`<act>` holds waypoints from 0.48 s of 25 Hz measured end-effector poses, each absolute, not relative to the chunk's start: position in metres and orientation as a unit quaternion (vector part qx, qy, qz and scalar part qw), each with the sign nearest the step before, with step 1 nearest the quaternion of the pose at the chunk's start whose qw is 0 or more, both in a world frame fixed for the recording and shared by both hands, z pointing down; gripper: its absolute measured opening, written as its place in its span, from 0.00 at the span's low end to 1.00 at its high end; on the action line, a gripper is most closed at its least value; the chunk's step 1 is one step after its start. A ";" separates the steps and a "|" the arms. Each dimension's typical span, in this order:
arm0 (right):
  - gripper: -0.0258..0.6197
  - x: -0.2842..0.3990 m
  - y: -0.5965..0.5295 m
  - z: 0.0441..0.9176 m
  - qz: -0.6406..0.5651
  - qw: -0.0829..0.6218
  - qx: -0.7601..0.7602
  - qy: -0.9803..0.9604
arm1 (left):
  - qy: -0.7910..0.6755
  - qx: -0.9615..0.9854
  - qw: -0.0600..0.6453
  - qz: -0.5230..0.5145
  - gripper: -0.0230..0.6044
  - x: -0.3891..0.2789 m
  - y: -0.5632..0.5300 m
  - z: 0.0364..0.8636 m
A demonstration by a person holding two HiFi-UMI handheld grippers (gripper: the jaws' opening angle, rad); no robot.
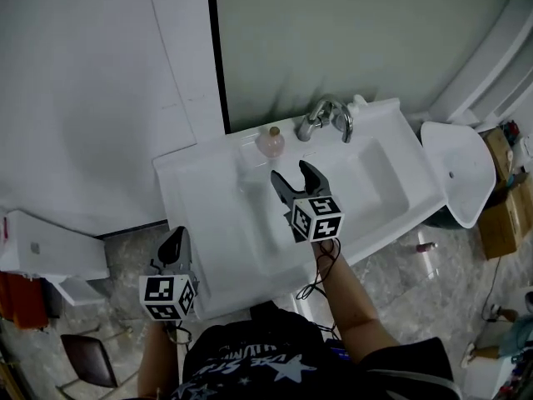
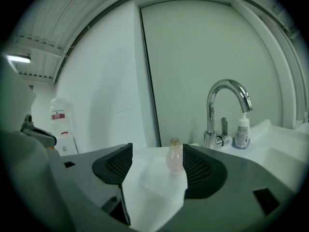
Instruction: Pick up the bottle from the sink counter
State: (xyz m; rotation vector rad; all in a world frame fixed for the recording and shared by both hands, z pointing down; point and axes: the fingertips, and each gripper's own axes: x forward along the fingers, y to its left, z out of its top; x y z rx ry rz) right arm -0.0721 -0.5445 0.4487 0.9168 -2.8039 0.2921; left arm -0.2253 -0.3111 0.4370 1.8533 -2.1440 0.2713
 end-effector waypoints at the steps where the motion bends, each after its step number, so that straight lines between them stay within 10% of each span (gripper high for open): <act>1: 0.52 -0.078 -0.553 0.451 0.097 0.090 0.305 -0.943 | -0.748 0.641 0.147 0.094 0.07 -0.228 -0.317 0.437; 12: 0.49 -0.127 -0.632 0.488 0.080 0.128 0.301 -0.942 | -0.767 0.613 0.168 0.091 0.07 -0.251 -0.371 0.450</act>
